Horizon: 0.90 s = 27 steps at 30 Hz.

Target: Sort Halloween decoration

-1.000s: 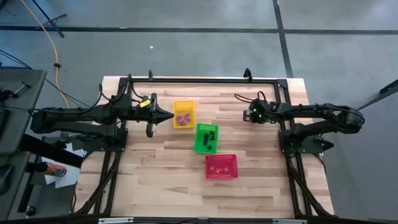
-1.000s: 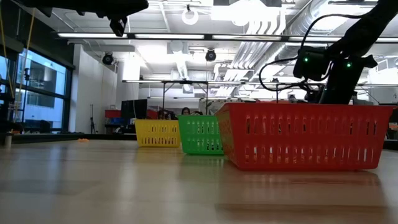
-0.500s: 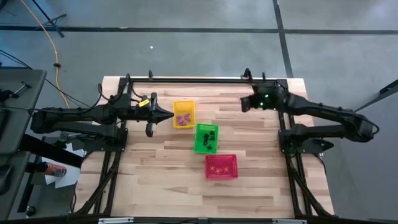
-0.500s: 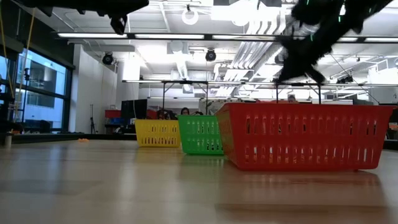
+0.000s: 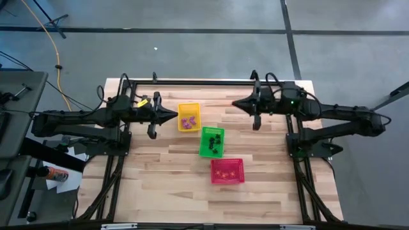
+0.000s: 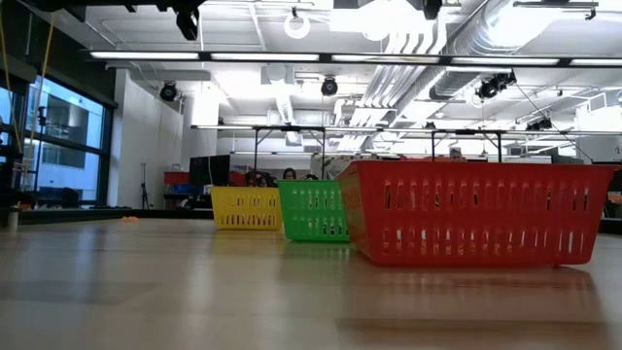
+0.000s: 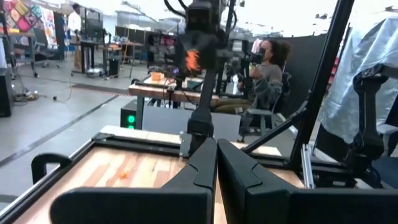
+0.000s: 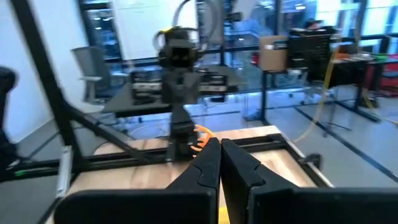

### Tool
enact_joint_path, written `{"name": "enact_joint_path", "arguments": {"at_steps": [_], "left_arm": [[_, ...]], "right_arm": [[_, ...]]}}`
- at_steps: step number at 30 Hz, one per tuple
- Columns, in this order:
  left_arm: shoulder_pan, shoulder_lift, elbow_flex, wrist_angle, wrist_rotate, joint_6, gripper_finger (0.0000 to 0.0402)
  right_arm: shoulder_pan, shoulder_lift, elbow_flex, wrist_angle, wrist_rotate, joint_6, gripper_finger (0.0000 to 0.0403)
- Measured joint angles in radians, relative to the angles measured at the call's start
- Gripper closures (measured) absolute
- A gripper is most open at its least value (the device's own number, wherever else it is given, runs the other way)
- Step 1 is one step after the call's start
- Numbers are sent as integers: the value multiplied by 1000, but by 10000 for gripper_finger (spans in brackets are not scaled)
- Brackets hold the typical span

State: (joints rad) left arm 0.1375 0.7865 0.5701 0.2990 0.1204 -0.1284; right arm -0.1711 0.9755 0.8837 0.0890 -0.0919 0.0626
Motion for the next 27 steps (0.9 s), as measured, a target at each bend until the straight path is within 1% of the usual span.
{"name": "enact_joint_path", "arguments": {"at_steps": [4,7,27], "left_arm": [[0,0,0,23,0,0,399],[0,0,0,33,0,0,399],[0,0,0,36,0,1,399]], "right_arm": [[62,34,0,19,14,-16,403],[86,52,0,20,32,-30,403],[88,50,0,36,36,-37,403]]}}
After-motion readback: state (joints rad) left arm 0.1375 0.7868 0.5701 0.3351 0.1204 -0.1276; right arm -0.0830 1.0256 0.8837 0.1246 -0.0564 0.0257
